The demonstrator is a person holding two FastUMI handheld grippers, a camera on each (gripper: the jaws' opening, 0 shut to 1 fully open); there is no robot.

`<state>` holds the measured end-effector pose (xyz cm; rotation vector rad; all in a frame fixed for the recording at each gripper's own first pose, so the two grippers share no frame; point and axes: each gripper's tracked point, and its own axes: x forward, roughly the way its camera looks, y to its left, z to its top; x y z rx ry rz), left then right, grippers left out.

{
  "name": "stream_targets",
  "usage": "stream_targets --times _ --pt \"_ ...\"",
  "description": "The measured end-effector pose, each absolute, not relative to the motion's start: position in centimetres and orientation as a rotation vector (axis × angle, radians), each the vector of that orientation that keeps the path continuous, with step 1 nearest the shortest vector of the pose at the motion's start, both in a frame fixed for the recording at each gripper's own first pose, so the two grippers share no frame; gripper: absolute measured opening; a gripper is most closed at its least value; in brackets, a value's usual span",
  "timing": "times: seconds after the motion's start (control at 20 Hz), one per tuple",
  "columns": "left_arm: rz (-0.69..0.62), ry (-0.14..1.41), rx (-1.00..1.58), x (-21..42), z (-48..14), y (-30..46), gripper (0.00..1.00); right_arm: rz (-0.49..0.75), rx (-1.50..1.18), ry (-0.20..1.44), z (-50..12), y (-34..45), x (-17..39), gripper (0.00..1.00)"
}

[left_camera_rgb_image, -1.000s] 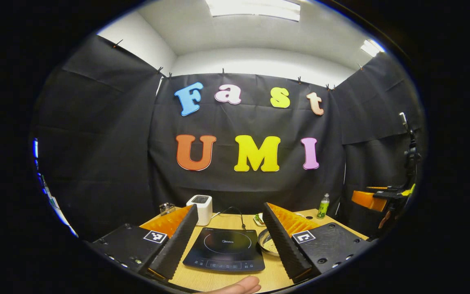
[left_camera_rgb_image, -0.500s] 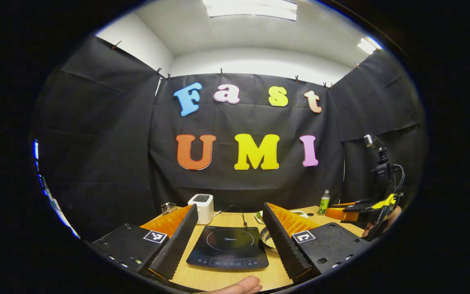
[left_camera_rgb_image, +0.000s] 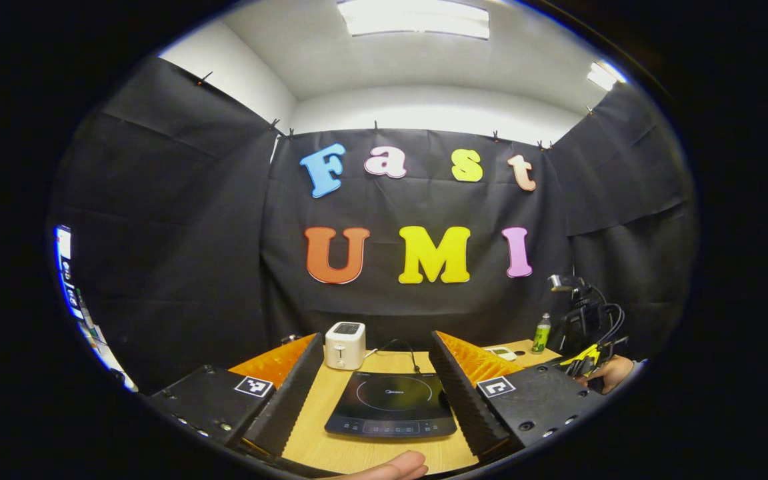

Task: First push the handle of the pot to place it horizontally, then grasp the pot with both hands and set it on the induction cooktop.

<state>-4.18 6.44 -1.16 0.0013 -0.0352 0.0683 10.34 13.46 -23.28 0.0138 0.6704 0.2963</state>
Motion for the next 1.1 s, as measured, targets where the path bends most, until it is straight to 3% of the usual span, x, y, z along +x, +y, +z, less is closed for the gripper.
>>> stream_targets --times 0.4,1.05,1.1 --pt "0.087 -0.031 -0.012 -4.5 -1.8 8.0 0.95 0.357 0.087 0.962 -30.2 18.2 10.6 0.04" --pt "0.069 -0.008 -0.02 -4.0 -3.2 7.3 0.95 0.269 0.161 1.14 -35.8 16.4 10.6 0.01" --pt "0.069 -0.007 -0.023 -4.0 -3.2 7.2 0.95 0.275 0.194 1.156 -36.2 16.6 10.4 0.07"
